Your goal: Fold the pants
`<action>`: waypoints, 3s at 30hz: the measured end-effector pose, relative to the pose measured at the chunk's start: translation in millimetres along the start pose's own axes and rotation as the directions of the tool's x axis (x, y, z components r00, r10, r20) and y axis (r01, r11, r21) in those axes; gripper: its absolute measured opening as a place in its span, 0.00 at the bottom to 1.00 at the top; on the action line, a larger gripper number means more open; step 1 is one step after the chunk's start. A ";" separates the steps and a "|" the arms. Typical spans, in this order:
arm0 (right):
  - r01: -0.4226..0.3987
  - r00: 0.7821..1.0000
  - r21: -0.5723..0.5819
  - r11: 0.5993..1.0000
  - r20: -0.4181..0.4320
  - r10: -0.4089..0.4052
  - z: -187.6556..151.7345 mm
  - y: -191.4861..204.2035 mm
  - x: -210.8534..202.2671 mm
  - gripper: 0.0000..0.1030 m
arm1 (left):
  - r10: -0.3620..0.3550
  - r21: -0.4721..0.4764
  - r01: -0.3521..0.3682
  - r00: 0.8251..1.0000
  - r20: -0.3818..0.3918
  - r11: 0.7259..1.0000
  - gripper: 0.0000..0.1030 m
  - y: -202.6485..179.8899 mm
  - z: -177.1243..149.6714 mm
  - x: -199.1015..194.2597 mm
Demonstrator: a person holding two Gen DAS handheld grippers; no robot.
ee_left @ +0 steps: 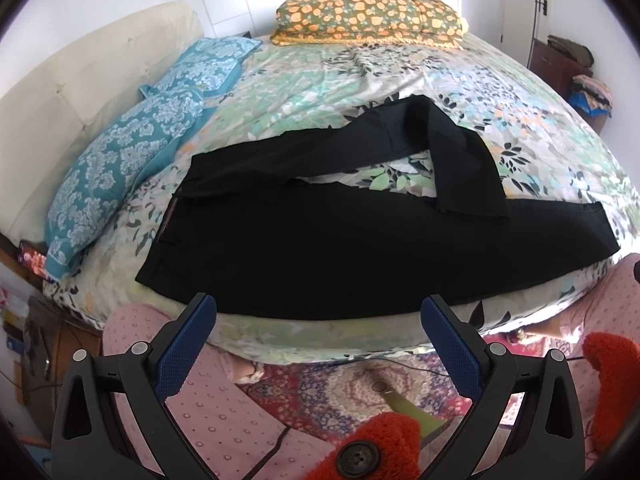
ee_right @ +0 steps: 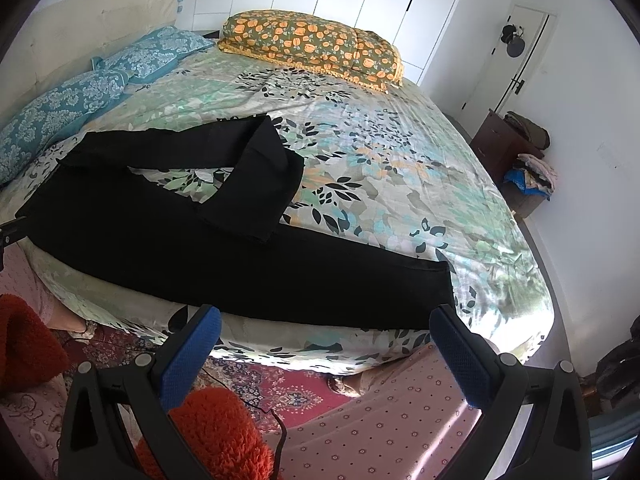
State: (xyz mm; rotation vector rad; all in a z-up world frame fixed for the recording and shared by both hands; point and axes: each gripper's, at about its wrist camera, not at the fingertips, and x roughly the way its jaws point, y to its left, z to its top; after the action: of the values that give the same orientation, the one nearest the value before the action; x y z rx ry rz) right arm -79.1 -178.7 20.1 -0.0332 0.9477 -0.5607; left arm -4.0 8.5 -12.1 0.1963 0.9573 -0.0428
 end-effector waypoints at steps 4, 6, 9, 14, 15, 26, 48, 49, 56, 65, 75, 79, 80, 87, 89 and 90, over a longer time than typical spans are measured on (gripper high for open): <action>-0.003 1.000 0.000 1.000 -0.014 0.003 -1.1 -0.6 2.3 1.00 | 0.002 0.003 -0.002 1.000 0.002 1.000 0.99 -2.8 -0.5 -0.9; -0.003 1.000 0.000 1.000 -0.020 0.003 -0.9 -1.4 3.9 1.00 | 0.003 0.001 -0.003 1.000 0.001 1.000 0.99 -2.6 -0.7 -0.7; 0.001 1.000 0.005 1.000 -0.028 -0.001 -1.1 -1.2 6.0 1.00 | 0.006 -0.006 -0.006 1.000 -0.005 1.000 0.99 -0.8 -0.1 0.5; -0.006 0.999 0.011 1.000 -0.035 0.006 -2.3 -2.5 9.0 1.00 | 0.010 -0.007 -0.010 1.000 -0.011 1.000 0.99 0.0 0.4 1.8; -0.007 0.999 0.013 1.000 -0.037 0.008 -2.6 -2.7 10.1 1.00 | 0.010 -0.005 -0.010 1.000 -0.012 1.000 0.99 -0.1 0.6 2.1; -0.006 0.997 0.039 0.999 -0.076 0.009 -4.8 -7.9 21.2 1.00 | 0.007 0.010 -0.007 1.000 -0.028 1.000 0.99 -4.5 1.6 7.8; 0.008 0.995 0.045 0.999 -0.098 -0.004 -6.2 -7.9 24.1 1.00 | -0.004 0.012 0.004 0.999 -0.035 1.000 0.99 -5.6 1.9 11.3; 0.009 0.995 0.045 0.999 -0.098 -0.004 -6.3 -7.9 24.0 1.00 | -0.003 0.011 0.004 0.999 -0.035 1.000 0.99 -5.3 1.7 11.4; 0.009 0.995 0.044 0.999 -0.099 -0.005 -6.4 -7.9 24.1 1.00 | -0.005 0.004 0.005 0.999 -0.039 1.000 0.99 -5.2 0.9 12.3; -0.103 0.994 -0.027 0.994 0.040 0.104 1.3 -0.7 9.2 1.00 | -0.010 -0.038 0.007 0.998 -0.063 0.999 0.99 4.2 -0.2 19.0; -0.275 0.938 -0.492 0.826 0.051 0.342 20.4 75.4 83.1 0.91 | 0.061 -0.184 -0.054 0.998 0.032 0.981 0.99 41.5 6.1 12.2; -0.312 0.931 -0.525 0.792 -0.002 0.366 40.2 99.4 141.8 0.75 | 0.057 -0.217 -0.054 0.998 0.009 0.975 0.99 50.2 5.0 20.0; -0.310 0.933 -0.550 0.776 -0.019 0.359 43.2 107.3 157.5 0.67 | 0.056 -0.219 -0.055 0.998 0.000 0.974 0.99 50.7 5.3 22.7; -0.408 0.909 -0.513 0.755 -0.148 0.390 75.7 116.3 235.0 0.34 | 0.062 -0.232 -0.068 0.998 -0.033 0.970 0.99 54.1 3.1 32.6; -0.450 0.890 -0.493 0.745 -0.175 0.422 79.5 115.5 241.8 0.34 | 0.060 -0.240 -0.070 0.997 -0.046 0.968 0.99 55.4 2.8 36.2; -0.475 0.877 -0.487 0.733 -0.189 0.442 79.8 117.2 243.6 0.34 | 0.057 -0.247 -0.069 0.997 -0.055 0.967 0.99 56.6 2.8 39.0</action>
State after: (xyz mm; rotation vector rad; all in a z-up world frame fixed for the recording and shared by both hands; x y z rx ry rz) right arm 144.6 -209.3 -148.7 -0.2653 1.1001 0.1759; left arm 27.7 65.5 -34.0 -0.0041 0.9942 0.1413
